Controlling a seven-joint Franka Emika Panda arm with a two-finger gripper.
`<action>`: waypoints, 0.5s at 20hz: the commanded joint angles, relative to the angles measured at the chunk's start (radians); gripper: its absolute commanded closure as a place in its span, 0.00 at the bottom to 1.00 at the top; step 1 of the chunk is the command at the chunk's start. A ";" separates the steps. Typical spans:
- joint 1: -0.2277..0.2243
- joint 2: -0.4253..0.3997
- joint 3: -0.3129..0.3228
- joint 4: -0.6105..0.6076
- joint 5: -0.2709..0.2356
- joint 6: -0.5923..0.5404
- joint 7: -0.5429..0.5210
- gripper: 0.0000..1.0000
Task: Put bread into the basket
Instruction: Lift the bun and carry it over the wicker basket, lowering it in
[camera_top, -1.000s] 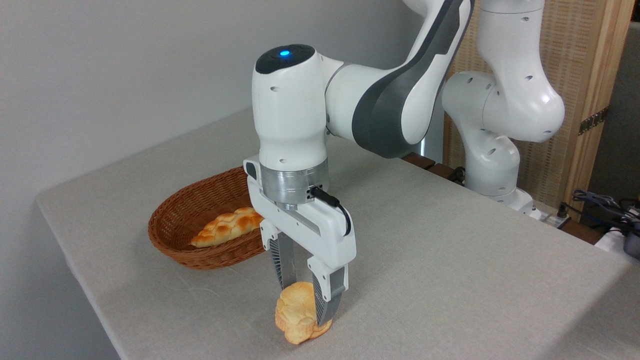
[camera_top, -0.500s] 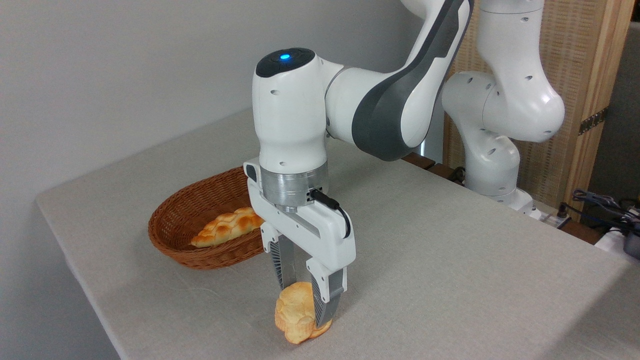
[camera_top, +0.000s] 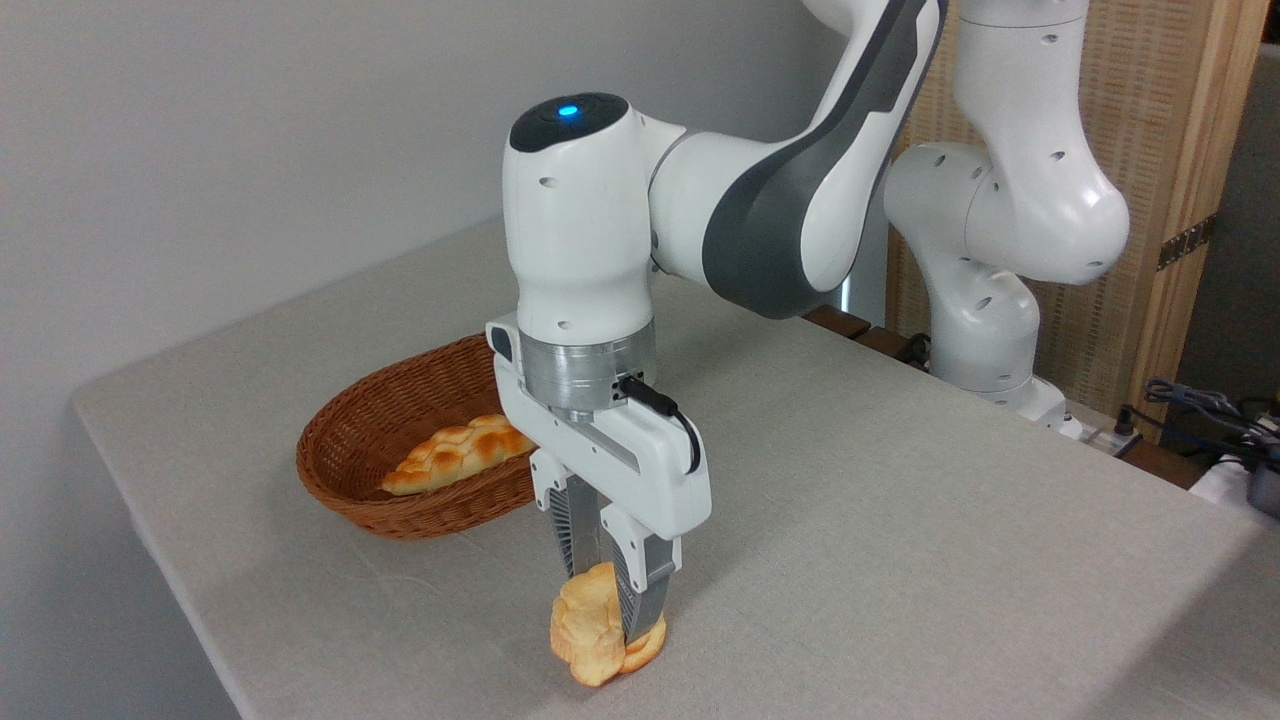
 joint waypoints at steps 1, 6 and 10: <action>-0.004 -0.008 -0.024 0.127 -0.024 -0.172 0.001 0.38; -0.004 -0.008 -0.083 0.320 -0.099 -0.442 -0.033 0.37; -0.004 -0.039 -0.230 0.333 -0.098 -0.494 -0.212 0.37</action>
